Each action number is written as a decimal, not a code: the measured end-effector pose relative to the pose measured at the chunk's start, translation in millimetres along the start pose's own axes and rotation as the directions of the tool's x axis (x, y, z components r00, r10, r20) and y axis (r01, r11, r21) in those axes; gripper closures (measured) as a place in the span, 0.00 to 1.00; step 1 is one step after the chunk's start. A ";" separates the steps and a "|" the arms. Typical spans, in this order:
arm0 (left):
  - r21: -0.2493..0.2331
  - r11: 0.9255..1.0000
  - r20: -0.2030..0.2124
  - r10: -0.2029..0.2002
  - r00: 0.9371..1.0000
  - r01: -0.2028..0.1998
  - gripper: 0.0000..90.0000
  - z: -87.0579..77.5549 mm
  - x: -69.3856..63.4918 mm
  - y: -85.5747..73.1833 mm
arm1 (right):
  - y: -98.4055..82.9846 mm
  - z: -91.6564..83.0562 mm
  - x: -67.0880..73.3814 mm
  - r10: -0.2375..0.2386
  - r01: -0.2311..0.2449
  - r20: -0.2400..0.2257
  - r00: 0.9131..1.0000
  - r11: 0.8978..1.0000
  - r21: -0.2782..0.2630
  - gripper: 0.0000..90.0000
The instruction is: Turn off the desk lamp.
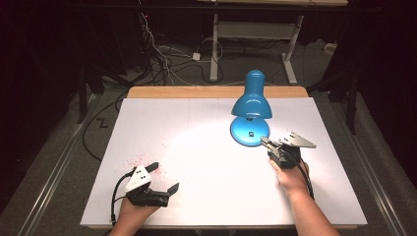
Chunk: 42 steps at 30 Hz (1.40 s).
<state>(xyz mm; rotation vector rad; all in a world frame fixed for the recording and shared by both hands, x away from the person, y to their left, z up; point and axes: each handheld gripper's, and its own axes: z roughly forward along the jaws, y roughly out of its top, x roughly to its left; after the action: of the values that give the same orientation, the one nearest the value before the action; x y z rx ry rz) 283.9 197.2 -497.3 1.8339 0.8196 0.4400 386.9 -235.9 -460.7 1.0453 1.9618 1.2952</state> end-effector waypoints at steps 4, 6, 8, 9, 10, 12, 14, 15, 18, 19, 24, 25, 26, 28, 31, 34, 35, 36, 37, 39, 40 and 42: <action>-0.003 1.000 0.003 -0.008 1.000 0.008 0.00 -0.3 0.8 -0.2 | 1.9 7.6 -3.3 0.020 -0.020 -0.003 1.000 1.000 -0.004 1.00; -0.003 1.000 0.004 -0.001 1.000 0.001 0.00 -0.3 0.2 -0.2 | 3.0 11.4 -3.8 0.027 -0.027 -0.009 1.000 1.000 -0.002 1.00; -0.004 1.000 0.003 0.000 1.000 0.000 0.00 -0.5 0.2 -0.3 | 5.5 16.9 -2.9 0.022 -0.022 -0.017 1.000 1.000 0.005 1.00; -0.005 1.000 0.004 -0.002 1.000 0.003 0.00 -0.6 0.3 -0.3 | 5.5 16.9 -2.9 0.022 -0.022 -0.017 1.000 1.000 0.005 1.00; -0.006 1.000 0.004 -0.004 1.000 0.004 0.00 -0.6 0.3 -0.4 | 6.3 18.5 -2.8 0.023 -0.022 -0.021 1.000 1.000 0.004 1.00; -0.007 1.000 0.006 -0.004 1.000 0.004 0.00 -0.8 0.4 -0.5 | 7.6 21.5 -2.5 0.033 -0.033 -0.024 0.999 0.999 0.002 1.00; -0.009 1.000 0.005 -0.003 1.000 0.003 0.00 -1.0 0.3 -0.5 | 8.7 24.6 -2.4 0.034 -0.034 -0.026 0.999 0.999 0.003 1.00; -0.010 1.000 0.005 -0.004 1.000 0.004 0.00 -1.0 0.4 -0.6 | 9.3 25.9 -2.4 0.036 -0.036 -0.028 0.999 0.999 0.004 1.00; -0.011 1.000 0.007 -0.005 1.000 0.005 0.00 -1.1 0.6 -0.6 | 11.4 31.8 -2.7 0.044 -0.044 -0.028 0.999 0.999 0.001 1.00; -0.012 1.000 0.007 -0.005 1.000 0.005 0.00 -1.2 0.6 -0.7 | 11.4 31.8 -2.7 0.044 -0.044 -0.028 0.999 0.999 0.001 1.00; -0.013 1.000 0.008 -0.006 1.000 0.006 0.00 -1.2 0.7 -0.7 | 11.1 38.9 -4.7 0.075 -0.075 -0.036 0.997 0.997 0.000 1.00; -0.013 1.000 0.008 -0.006 1.000 0.006 0.00 -1.2 0.7 -0.7 | 10.7 40.4 -5.2 0.077 -0.077 -0.037 0.996 0.997 0.001 1.00; -0.013 1.000 0.008 -0.005 1.000 0.005 0.00 -1.3 0.7 -0.7 | 10.4 42.0 -5.7 0.078 -0.078 -0.034 0.996 0.997 0.003 1.00; -0.013 1.000 0.008 -0.005 1.000 0.005 0.00 -1.3 0.6 -0.7 | 9.7 45.0 -7.4 0.088 -0.088 -0.032 0.996 0.996 0.009 1.00; -0.014 1.000 0.007 -0.006 1.000 0.006 0.00 -1.3 0.7 -0.8 | 9.5 50.0 -9.3 0.093 -0.092 -0.034 0.995 0.996 0.018 1.00; -0.012 1.000 0.009 -0.007 1.000 0.007 0.00 -1.2 0.9 -0.7 | 11.1 53.6 -9.3 0.100 -0.099 -0.036 0.994 0.995 0.026 1.00; -0.012 1.000 0.010 -0.008 1.000 0.008 0.00 -1.1 1.0 -0.7 | 11.4 54.7 -9.0 0.103 -0.102 -0.039 0.994 0.994 0.029 1.00; -0.012 1.000 0.010 -0.008 1.000 0.008 0.00 -1.1 1.0 -0.7 | 11.7 56.8 -8.2 0.100 -0.099 -0.040 0.994 0.994 0.040 1.00; -0.012 1.000 0.010 -0.008 1.000 0.008 0.00 -1.2 1.1 -0.7 | 11.7 56.8 -8.2 0.100 -0.099 -0.040 0.994 0.994 0.040 1.00; -0.014 1.000 0.010 -0.009 1.000 0.009 0.00 -1.3 1.1 -0.8 | 11.6 58.6 -7.7 0.098 -0.096 -0.034 0.995 0.994 0.046 1.00; -0.015 1.000 0.010 -0.009 1.000 0.009 0.00 -1.4 1.1 -0.8 | 11.4 59.6 -8.1 0.100 -0.098 -0.033 0.994 0.994 0.049 1.00; -0.015 1.000 0.009 -0.010 1.000 0.010 0.00 -1.4 1.1 -0.8 | 9.7 62.1 -11.4 0.107 -0.106 -0.017 0.994 0.992 0.062 1.00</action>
<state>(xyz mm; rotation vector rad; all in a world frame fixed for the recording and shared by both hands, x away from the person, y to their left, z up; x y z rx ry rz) 283.6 199.1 -497.6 1.8164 0.8166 0.4300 444.8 -212.9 -474.6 1.1856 1.9950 1.3143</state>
